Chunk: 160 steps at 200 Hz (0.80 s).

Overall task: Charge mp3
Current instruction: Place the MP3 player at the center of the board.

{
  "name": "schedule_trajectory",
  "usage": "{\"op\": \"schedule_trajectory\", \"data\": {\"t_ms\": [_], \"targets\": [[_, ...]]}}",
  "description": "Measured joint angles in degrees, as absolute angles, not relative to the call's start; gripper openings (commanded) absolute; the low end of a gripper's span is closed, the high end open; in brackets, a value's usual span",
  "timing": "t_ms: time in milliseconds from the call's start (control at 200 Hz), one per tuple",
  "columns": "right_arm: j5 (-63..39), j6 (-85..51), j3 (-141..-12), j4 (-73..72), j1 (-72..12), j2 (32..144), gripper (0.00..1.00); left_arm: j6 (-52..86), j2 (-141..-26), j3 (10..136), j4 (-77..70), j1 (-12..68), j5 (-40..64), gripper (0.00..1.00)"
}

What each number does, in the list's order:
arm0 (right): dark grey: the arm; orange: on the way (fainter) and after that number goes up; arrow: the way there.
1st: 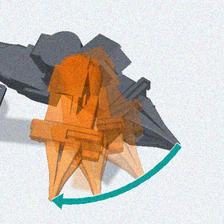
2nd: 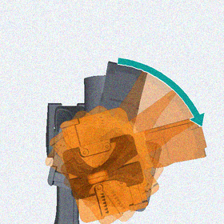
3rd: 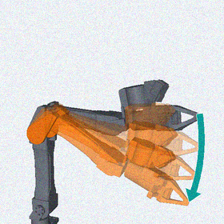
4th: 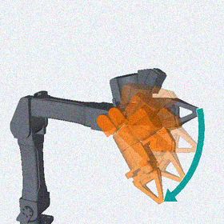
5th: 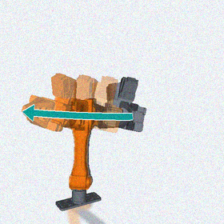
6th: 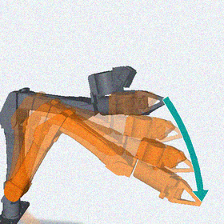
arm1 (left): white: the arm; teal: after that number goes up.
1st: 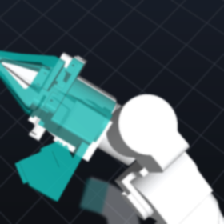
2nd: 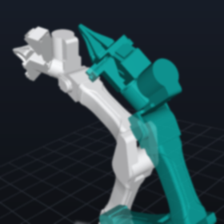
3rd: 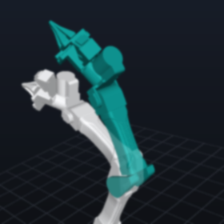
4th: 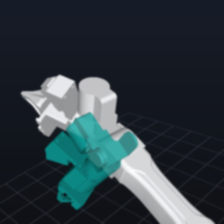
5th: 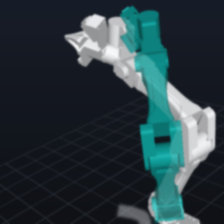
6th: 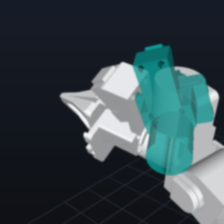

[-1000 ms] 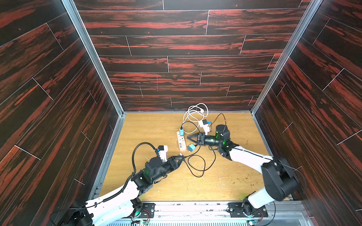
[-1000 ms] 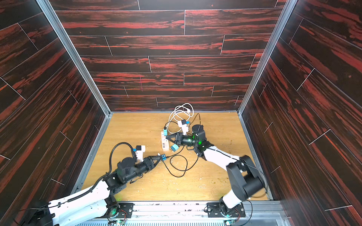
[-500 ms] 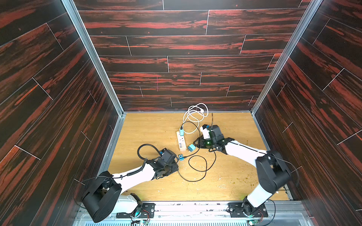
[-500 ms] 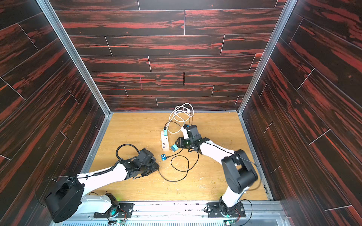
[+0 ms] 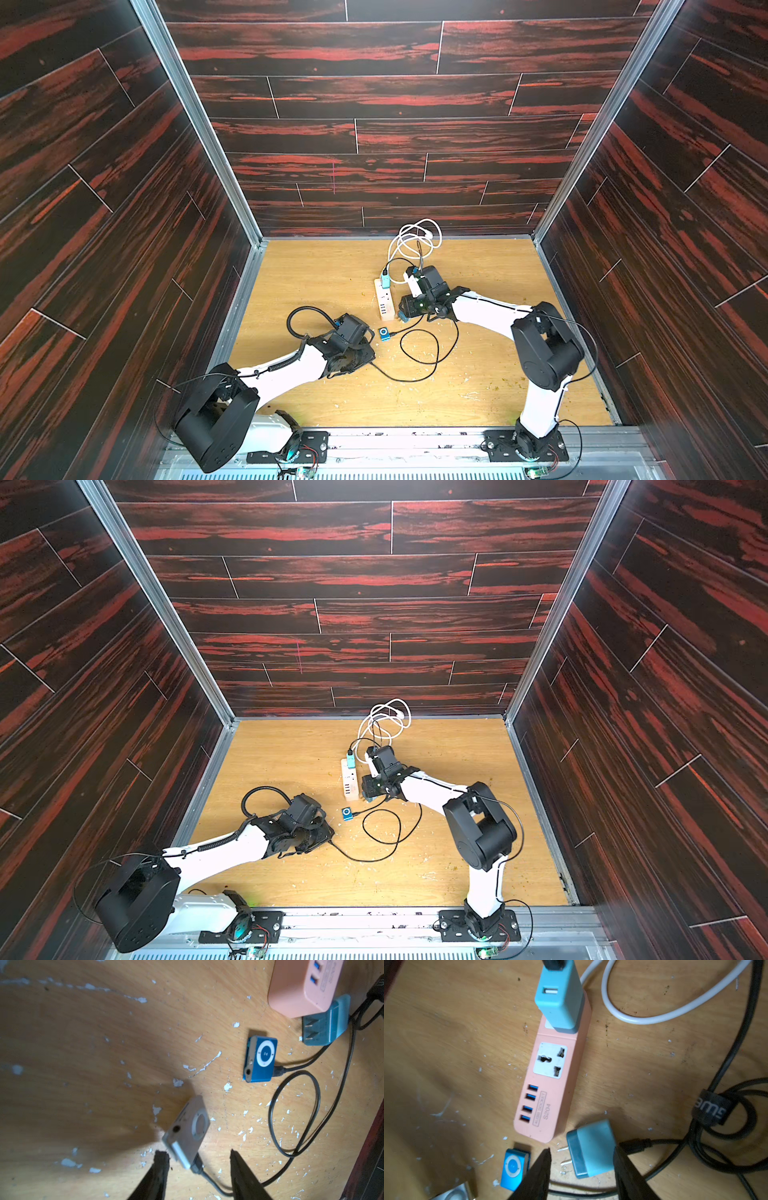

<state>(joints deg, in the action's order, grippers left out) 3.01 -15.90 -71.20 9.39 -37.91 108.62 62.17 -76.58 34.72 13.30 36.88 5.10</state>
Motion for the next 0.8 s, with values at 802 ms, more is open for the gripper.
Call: {"op": "schedule_trajectory", "data": {"t_ms": [802], "targets": [[9.1, -11.3, -75.0, 13.4, -40.5, 113.8, 0.54, 58.0, -58.1, 34.6, 18.7, 33.1, 0.3, 0.64]]}}
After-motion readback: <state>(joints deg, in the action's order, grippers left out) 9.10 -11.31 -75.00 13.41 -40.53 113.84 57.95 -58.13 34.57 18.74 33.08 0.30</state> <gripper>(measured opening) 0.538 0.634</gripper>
